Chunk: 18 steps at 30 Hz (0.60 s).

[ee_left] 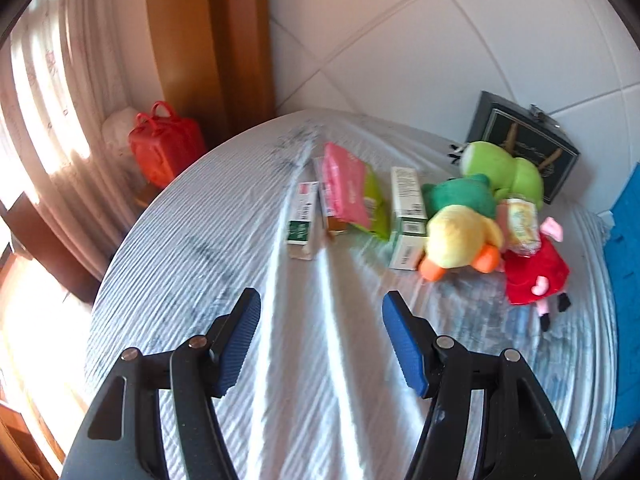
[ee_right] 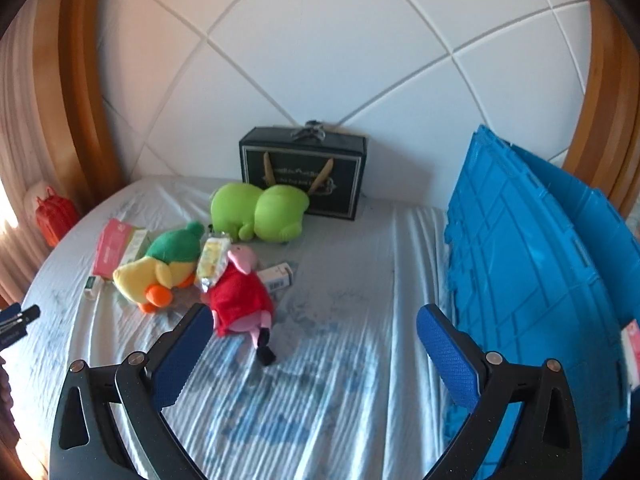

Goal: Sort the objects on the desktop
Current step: 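Move both tools back over the remaining items on the bed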

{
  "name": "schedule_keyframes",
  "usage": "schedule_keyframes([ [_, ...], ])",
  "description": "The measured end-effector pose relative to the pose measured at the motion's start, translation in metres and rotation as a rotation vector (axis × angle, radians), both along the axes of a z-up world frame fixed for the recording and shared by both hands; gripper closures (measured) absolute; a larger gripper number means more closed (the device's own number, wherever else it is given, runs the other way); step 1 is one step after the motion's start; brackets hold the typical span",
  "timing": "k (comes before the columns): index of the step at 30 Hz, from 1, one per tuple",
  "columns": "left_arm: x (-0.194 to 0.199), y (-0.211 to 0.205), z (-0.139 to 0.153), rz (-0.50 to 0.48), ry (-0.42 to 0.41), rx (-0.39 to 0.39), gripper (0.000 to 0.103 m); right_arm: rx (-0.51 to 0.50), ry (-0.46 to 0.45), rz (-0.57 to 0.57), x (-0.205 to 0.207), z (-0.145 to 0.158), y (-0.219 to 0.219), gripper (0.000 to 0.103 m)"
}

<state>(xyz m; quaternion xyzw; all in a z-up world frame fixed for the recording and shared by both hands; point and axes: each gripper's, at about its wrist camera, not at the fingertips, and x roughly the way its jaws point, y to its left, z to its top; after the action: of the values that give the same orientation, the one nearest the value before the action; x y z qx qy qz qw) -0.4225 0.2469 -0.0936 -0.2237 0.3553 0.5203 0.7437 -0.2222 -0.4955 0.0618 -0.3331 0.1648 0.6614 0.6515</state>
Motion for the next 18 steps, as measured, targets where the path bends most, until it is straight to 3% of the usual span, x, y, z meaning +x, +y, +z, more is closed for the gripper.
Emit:
schedule_keyframes([
  [6,-0.019,0.059,-0.028,0.066,0.025,-0.053,0.041,-0.118,-0.025,-0.047,0.005,-0.038,0.051,0.000],
  [10,-0.004,0.094,-0.052,0.040,0.082,-0.075,0.040,-0.164,-0.035,-0.061,0.003,-0.055,0.085,0.000],
  [18,0.041,0.154,-0.093,-0.025,0.094,-0.134,0.041,-0.253,-0.062,-0.102,0.001,-0.089,0.165,0.000],
])
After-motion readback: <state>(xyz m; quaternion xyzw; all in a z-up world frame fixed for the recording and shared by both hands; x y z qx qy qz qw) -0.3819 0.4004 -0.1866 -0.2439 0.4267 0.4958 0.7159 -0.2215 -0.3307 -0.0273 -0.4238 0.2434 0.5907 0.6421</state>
